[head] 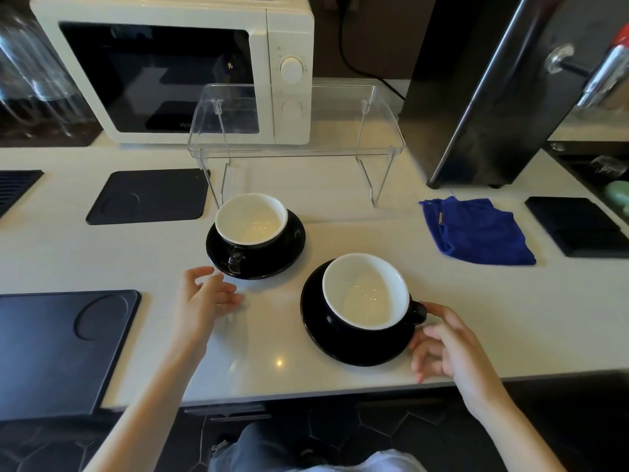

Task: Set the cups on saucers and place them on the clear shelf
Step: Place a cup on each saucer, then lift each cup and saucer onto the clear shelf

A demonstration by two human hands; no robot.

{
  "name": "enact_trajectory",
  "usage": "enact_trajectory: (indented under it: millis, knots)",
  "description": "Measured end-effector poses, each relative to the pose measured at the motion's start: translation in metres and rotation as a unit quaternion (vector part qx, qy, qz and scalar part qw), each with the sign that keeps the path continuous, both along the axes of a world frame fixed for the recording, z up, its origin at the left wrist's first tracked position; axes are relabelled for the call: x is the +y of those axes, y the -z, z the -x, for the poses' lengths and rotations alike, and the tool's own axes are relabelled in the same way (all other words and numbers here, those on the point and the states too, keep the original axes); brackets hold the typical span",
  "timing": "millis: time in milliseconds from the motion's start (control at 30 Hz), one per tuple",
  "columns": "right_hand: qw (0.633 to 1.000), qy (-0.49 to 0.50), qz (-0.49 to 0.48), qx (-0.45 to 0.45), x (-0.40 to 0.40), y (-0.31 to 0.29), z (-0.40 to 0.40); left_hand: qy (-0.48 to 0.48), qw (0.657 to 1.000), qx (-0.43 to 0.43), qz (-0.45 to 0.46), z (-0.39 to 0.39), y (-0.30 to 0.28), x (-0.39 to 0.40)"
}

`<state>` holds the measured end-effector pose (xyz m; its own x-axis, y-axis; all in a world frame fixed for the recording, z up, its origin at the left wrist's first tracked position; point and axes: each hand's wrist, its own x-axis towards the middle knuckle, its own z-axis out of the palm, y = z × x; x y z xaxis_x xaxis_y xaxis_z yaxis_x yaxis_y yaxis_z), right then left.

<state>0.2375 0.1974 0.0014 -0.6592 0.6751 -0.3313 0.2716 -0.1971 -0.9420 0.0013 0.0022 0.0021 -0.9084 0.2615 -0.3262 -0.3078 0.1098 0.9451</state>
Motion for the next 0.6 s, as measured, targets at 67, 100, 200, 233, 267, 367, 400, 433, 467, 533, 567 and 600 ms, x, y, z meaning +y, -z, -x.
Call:
enact_trajectory:
  millis: [67,100,200,233,267,367,400,433,467,533,567,600]
  knots:
    - [1.0,-0.002,0.025,-0.015,-0.002,0.0,0.001,0.009,1.0,-0.021,0.007,-0.005,-0.005,0.001]
    - [0.999,-0.004,0.032,-0.023,-0.004,0.001,0.001,0.025,0.999,-0.032,0.018,-0.009,-0.008,0.002]
    - [0.998,-0.024,0.04,-0.036,-0.009,0.0,0.004,0.141,0.986,-0.052,0.073,-0.026,-0.012,0.007]
    - [0.998,-0.03,0.041,-0.041,-0.01,0.0,0.005,0.187,0.977,-0.056,0.087,-0.033,-0.013,0.01]
    - [0.998,-0.034,0.04,-0.044,-0.011,0.0,0.007,0.228,0.968,-0.061,0.091,-0.039,-0.015,0.013]
    - [0.998,-0.024,0.04,-0.052,-0.013,0.001,0.011,0.3,0.947,-0.071,0.086,-0.052,-0.015,0.022]
    - [0.998,-0.019,0.04,-0.053,-0.013,0.002,0.011,0.311,0.944,-0.073,0.083,-0.055,-0.013,0.025]
    - [0.998,-0.015,0.041,-0.053,-0.013,0.003,0.012,0.317,0.942,-0.075,0.08,-0.058,-0.011,0.027]
    - [0.998,-0.013,0.041,-0.052,-0.013,0.004,0.012,0.318,0.942,-0.074,0.078,-0.061,-0.008,0.029]
    - [0.998,-0.01,0.043,-0.048,-0.012,0.005,0.013,0.312,0.945,-0.063,0.074,-0.065,-0.004,0.033]
    - [0.998,-0.011,0.045,-0.045,-0.012,0.004,0.013,0.306,0.948,-0.056,0.069,-0.066,-0.002,0.034]
    - [0.998,-0.012,0.046,-0.042,-0.011,0.004,0.012,0.301,0.95,-0.053,0.062,-0.066,-0.002,0.034]
